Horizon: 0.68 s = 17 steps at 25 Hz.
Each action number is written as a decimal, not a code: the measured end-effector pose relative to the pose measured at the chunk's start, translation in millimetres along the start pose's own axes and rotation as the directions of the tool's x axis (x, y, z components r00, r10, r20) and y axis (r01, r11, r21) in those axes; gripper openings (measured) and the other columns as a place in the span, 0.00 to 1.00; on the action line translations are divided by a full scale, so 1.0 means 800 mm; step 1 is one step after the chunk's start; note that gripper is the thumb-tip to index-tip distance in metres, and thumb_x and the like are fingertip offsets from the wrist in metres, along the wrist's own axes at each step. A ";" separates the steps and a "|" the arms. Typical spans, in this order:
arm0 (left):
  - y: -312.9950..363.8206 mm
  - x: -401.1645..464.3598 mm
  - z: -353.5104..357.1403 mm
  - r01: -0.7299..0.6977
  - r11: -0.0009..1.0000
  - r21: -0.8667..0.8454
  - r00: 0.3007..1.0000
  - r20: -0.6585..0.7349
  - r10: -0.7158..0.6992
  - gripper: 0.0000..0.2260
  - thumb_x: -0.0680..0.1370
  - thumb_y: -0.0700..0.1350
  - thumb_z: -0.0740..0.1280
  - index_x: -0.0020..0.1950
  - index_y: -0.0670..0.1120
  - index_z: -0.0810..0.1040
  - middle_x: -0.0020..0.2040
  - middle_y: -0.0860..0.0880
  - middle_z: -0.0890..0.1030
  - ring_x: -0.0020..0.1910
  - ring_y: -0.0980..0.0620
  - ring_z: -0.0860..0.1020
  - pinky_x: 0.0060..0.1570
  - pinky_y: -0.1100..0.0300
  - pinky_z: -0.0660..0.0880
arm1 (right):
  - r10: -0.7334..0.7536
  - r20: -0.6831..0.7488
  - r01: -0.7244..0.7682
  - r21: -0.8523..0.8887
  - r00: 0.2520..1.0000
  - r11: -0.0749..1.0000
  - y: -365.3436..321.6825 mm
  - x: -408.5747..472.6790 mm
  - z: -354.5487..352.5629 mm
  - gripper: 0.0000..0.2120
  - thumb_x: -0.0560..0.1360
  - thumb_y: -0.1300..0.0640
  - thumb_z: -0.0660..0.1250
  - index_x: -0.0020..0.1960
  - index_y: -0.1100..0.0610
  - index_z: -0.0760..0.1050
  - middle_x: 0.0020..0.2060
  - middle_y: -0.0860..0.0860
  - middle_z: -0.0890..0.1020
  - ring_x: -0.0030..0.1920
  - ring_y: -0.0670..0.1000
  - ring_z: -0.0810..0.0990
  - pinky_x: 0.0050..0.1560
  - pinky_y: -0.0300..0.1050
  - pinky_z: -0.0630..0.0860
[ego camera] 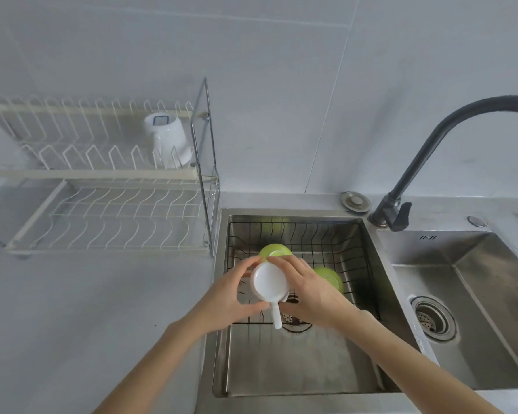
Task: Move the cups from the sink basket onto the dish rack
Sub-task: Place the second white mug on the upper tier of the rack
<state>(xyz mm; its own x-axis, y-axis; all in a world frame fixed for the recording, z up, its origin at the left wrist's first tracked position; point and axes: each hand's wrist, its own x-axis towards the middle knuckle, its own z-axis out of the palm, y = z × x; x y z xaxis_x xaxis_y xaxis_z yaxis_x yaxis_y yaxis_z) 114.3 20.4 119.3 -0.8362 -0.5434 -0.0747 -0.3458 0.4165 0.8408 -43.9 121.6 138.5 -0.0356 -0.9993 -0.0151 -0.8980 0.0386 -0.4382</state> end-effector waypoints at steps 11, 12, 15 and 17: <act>-0.008 -0.054 -0.112 -0.076 0.997 0.001 0.984 -0.162 0.075 0.28 0.68 0.50 0.73 0.60 0.64 0.60 0.60 0.66 0.68 0.63 0.61 0.68 0.64 0.66 0.64 | -0.103 -0.203 0.137 0.164 0.974 0.977 -0.118 0.044 -0.053 0.35 0.68 0.57 0.73 0.70 0.54 0.61 0.58 0.45 0.69 0.56 0.46 0.72 0.61 0.42 0.73; -0.007 -0.057 -0.125 -0.088 0.996 0.010 0.980 -0.176 0.088 0.28 0.67 0.53 0.72 0.60 0.65 0.59 0.60 0.68 0.67 0.62 0.65 0.68 0.62 0.70 0.64 | -0.108 -0.215 0.144 0.159 0.971 0.977 -0.129 0.052 -0.056 0.35 0.68 0.57 0.73 0.70 0.54 0.61 0.57 0.45 0.68 0.56 0.47 0.73 0.61 0.43 0.73; -0.006 -0.070 -0.164 -0.133 0.989 0.057 0.969 -0.201 0.142 0.28 0.65 0.57 0.70 0.58 0.68 0.58 0.58 0.71 0.66 0.57 0.78 0.65 0.56 0.82 0.62 | -0.119 -0.263 0.159 0.136 0.957 0.978 -0.162 0.073 -0.059 0.35 0.68 0.57 0.73 0.70 0.55 0.61 0.56 0.45 0.67 0.54 0.48 0.74 0.60 0.39 0.73; -0.004 -0.077 -0.187 -0.160 0.984 0.077 0.961 -0.216 0.173 0.28 0.64 0.56 0.70 0.57 0.68 0.58 0.58 0.70 0.66 0.56 0.79 0.64 0.55 0.85 0.61 | -0.115 -0.289 0.161 0.143 0.950 0.976 -0.182 0.087 -0.060 0.35 0.68 0.58 0.73 0.70 0.56 0.60 0.55 0.46 0.68 0.52 0.48 0.73 0.58 0.28 0.69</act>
<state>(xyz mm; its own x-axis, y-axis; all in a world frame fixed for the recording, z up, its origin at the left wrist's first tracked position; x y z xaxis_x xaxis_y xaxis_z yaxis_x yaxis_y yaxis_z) 231.1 -56.5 201.6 -0.7714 -0.6075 0.1893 -0.2398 0.5531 0.7979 63.3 46.4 244.4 -0.0577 -0.9535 0.2957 -0.8198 -0.1238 -0.5592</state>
